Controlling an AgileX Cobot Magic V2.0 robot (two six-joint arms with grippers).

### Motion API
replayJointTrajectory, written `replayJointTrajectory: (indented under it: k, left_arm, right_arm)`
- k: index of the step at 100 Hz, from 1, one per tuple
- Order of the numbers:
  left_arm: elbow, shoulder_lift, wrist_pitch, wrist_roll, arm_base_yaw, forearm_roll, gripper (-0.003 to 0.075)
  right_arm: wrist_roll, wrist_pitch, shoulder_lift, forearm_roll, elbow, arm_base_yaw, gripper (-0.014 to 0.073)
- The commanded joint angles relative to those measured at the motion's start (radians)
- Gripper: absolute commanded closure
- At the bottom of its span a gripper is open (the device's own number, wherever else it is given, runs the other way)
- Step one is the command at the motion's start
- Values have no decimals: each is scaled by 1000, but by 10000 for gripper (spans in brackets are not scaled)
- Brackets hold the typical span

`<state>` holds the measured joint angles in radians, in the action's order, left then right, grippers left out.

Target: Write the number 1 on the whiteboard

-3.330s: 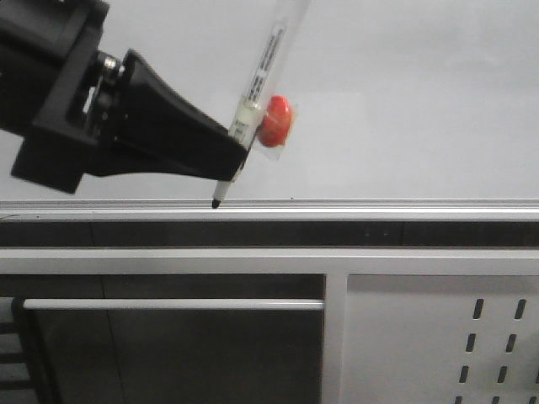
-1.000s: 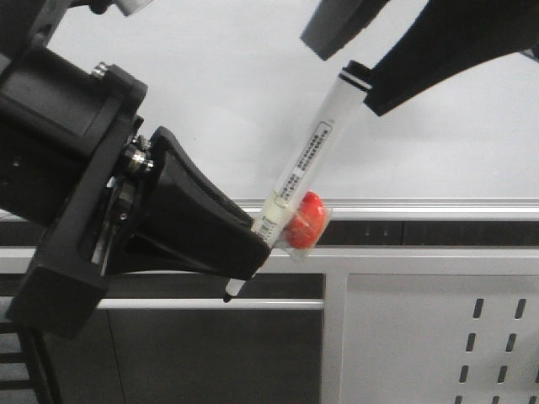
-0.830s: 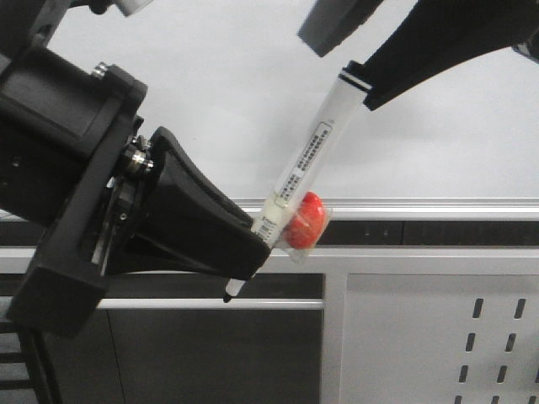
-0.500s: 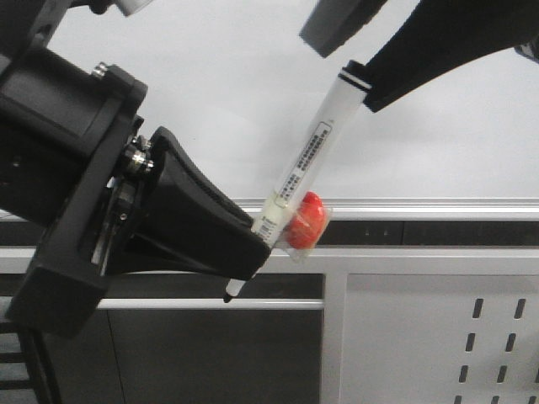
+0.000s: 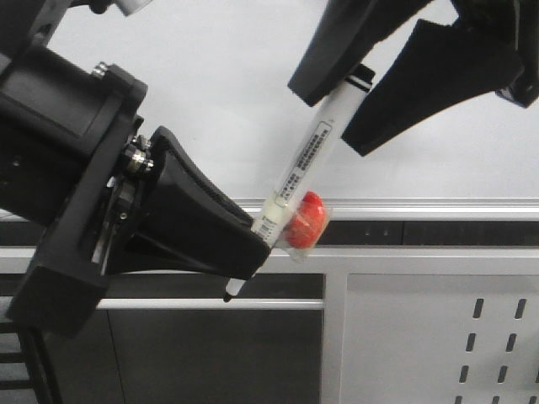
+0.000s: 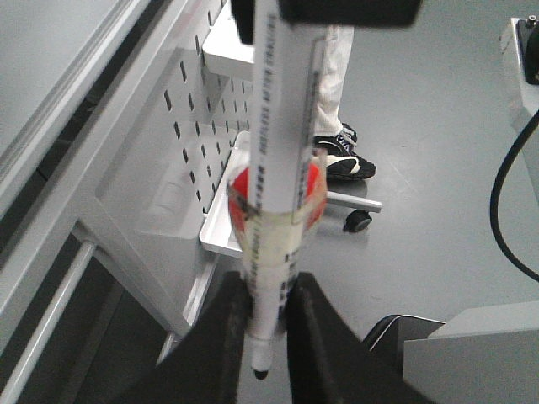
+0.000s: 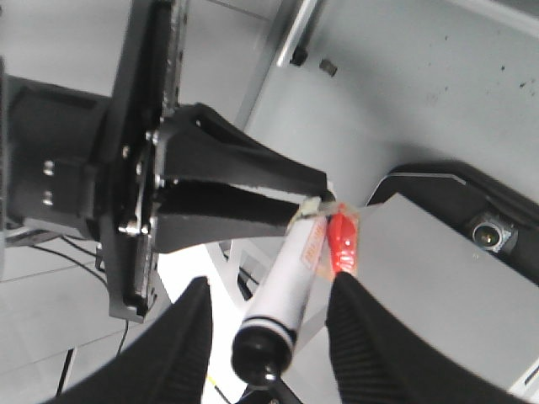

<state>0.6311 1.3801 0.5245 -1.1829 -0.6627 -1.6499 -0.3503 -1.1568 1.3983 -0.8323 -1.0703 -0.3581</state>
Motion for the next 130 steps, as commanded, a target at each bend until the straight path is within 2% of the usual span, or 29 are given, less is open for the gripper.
replayJointTrajectory:
  k: [1, 8, 21, 29, 34, 41, 56, 63, 85, 97, 108, 130]
  left_arm:
    - [26, -23, 20, -2, -7, 22, 738]
    - [26, -23, 20, -2, -7, 22, 738]
    - [30, -23, 20, -2, -7, 22, 738]
    - [30, -23, 20, -2, -7, 22, 731]
    - [30, -23, 23, -2, -7, 22, 702]
    - [30, -23, 34, -2, -7, 22, 605]
    - [30, -23, 46, -4, -7, 22, 263]
    - [30, -27, 46, -18, -7, 22, 184]
    - [30, -104, 44, -84, -7, 22, 183]
    - [30, -170, 42, -134, -7, 22, 182]
    - [10, -228, -6, -187, -7, 22, 183]
    - [-69, -379, -100, -306, -7, 22, 188]
  right_arm:
    - [-12, -18, -22, -57, -29, -2, 330]
    - [-12, -27, -22, -57, -29, -2, 406]
    - [-12, -43, -22, -33, -29, -2, 666]
    - [-12, -43, -22, -28, -29, -2, 662]
    - [-12, -43, -22, -28, -29, -2, 662]
    - [-12, -43, -22, -28, -29, -2, 662]
    - [-30, -43, -22, -26, -29, -2, 662]
    - [-36, -41, -22, -26, -29, -2, 662]
    - [-150, -19, -26, -26, -29, -2, 662]
    - [-200, 40, -47, -14, -29, -2, 662]
    - [-221, 109, -93, 36, -29, -2, 662]
    - [-221, 153, -216, 151, -29, -2, 662]
